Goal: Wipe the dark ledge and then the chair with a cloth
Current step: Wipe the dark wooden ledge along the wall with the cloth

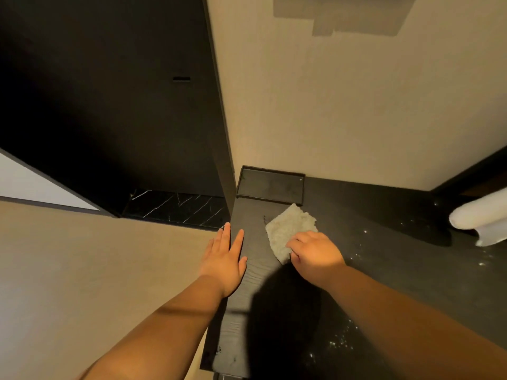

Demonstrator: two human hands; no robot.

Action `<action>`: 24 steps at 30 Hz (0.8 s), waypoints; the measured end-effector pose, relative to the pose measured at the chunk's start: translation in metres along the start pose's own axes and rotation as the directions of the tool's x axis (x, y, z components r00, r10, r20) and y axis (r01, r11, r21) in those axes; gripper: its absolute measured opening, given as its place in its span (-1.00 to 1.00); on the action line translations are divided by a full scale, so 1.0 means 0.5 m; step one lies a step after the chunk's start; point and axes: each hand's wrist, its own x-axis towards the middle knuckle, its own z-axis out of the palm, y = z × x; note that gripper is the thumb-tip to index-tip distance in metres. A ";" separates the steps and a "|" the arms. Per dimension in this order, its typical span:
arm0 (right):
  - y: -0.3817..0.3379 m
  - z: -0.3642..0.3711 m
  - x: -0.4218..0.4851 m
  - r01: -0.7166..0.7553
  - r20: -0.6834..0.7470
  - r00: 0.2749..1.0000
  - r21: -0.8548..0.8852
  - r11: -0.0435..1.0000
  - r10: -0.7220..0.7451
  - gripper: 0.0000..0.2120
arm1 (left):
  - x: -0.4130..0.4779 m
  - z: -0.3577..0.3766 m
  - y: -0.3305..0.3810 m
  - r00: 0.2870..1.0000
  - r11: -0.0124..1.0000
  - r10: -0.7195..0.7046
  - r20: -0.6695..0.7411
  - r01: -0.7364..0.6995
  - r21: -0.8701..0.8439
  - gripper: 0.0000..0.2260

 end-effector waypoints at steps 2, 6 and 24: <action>-0.013 -0.003 -0.017 0.025 0.000 1.000 0.014 1.000 -0.025 -0.61 | -0.005 0.004 0.002 1.000 1.000 0.008 -0.016 -0.008 -0.002 -0.37; -0.024 -0.003 -0.029 0.046 -0.029 0.999 0.051 0.998 -0.045 -0.48 | -0.012 0.015 0.007 0.998 0.999 0.043 -0.045 -0.043 -0.003 -0.36; -0.014 0.058 0.083 -0.118 0.021 0.993 0.069 0.991 0.117 -0.34 | -0.037 0.088 0.050 0.971 0.978 -0.133 -0.200 0.095 -0.187 -0.30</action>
